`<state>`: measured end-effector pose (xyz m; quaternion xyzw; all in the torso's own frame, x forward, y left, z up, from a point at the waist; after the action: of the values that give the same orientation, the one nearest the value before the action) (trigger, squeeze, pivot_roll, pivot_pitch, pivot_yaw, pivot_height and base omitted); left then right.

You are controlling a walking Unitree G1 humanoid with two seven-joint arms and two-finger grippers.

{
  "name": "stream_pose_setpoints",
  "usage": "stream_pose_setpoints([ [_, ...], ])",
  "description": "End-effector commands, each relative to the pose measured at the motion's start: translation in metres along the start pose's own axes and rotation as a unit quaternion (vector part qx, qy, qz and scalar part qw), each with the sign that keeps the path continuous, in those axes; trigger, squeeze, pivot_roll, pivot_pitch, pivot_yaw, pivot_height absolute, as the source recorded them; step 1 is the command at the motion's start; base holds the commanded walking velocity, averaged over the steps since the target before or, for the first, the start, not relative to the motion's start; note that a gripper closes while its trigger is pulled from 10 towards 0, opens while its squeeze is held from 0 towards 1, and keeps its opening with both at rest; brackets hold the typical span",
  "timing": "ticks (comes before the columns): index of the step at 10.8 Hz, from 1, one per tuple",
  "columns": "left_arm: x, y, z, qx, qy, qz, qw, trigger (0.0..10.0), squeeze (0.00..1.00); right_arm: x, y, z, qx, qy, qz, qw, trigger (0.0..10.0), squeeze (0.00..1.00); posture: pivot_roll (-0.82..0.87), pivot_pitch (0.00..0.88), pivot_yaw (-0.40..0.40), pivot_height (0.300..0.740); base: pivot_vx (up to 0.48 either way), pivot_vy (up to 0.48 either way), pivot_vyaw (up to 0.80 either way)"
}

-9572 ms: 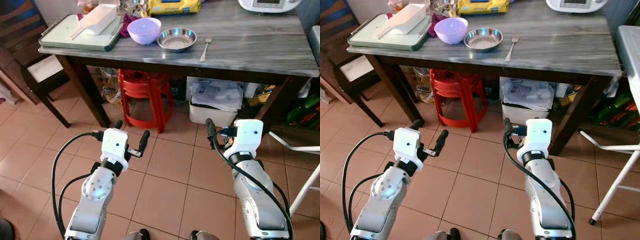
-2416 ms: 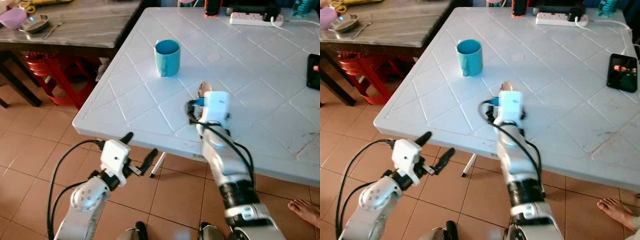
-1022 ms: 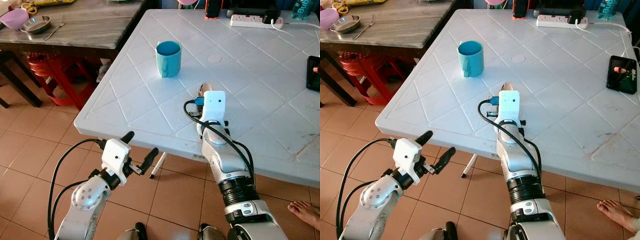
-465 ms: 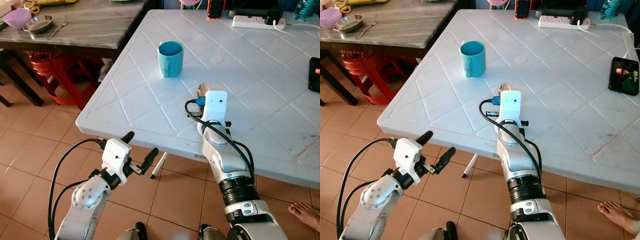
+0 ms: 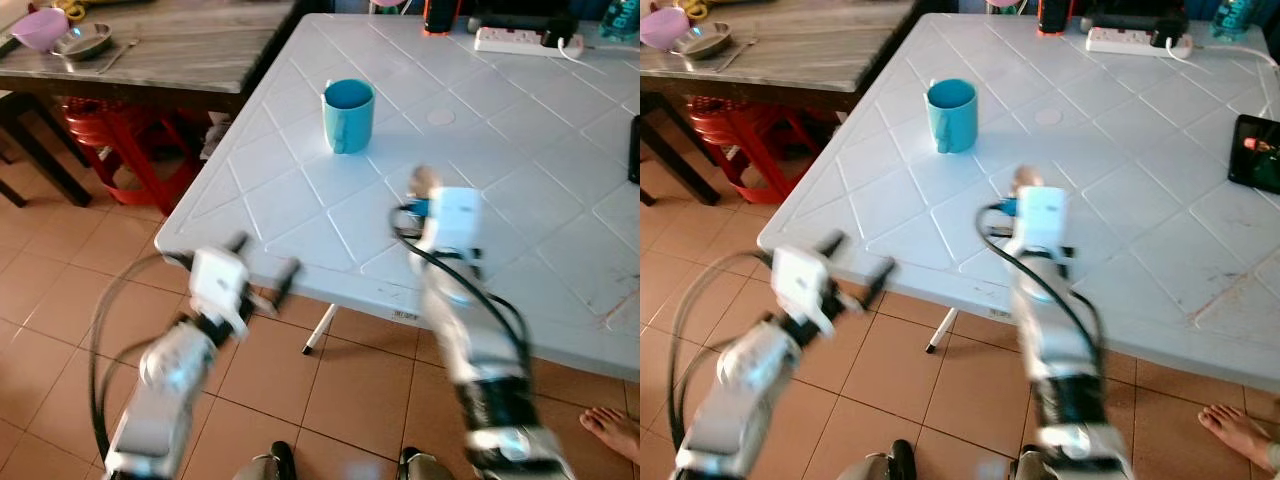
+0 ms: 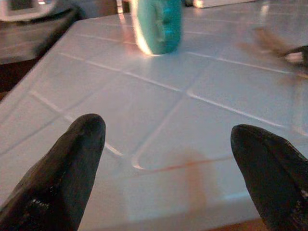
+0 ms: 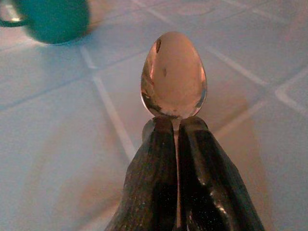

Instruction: Setting the table

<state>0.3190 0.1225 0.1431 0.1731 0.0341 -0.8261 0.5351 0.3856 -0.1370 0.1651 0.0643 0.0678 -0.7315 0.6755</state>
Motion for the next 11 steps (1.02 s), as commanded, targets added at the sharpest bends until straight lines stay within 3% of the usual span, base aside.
stream_pose_setpoints([
  [1,-0.007,-0.002,-0.008,-0.015,0.0,0.018,1.0,10.0,0.0,-0.005,-0.005,0.009,0.024,0.007,0.013,1.0,10.0,0.0,-0.06,0.221,0.125,0.74,0.0,0.0,0.0],
  [4,-0.015,0.006,-0.005,-0.013,0.001,0.048,0.999,10.0,0.0,-0.004,-0.019,0.037,0.106,-0.009,0.039,0.994,10.0,0.0,-0.07,0.213,0.128,0.74,0.0,0.0,0.0],
  [6,-0.017,0.009,-0.003,-0.006,-0.02,0.061,0.998,10.0,0.0,0.008,-0.026,0.036,0.117,-0.004,0.043,0.992,10.0,0.0,-0.07,0.209,0.13,0.74,0.0,0.0,0.0],
  [9,-0.014,0.013,-0.001,-0.001,-0.033,0.067,0.997,10.0,0.0,0.026,-0.032,0.023,0.093,-0.017,0.031,0.995,10.0,0.0,-0.08,0.202,0.123,0.74,0.0,0.087,0.0],
  [11,0.005,0.012,-0.003,-0.002,-0.052,0.047,0.998,10.0,0.0,0.025,-0.037,0.021,0.098,-0.015,0.026,0.995,10.0,0.0,-0.08,0.199,0.124,0.74,0.0,0.274,0.0],
])
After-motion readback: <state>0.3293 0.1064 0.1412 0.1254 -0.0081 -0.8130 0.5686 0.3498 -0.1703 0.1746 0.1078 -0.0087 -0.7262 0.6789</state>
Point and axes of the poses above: a point about 5 cm out from each wrist's last joint towards the gripper, its own y axis pointing out of the wrist towards the gripper, its own z axis along the axis of the wrist's last joint, x = y × z, the point moved 4 cm from there along y, pointing out of the wrist towards the gripper, and after that the axes turned 12 degrees about y, right-handed, at the moved point
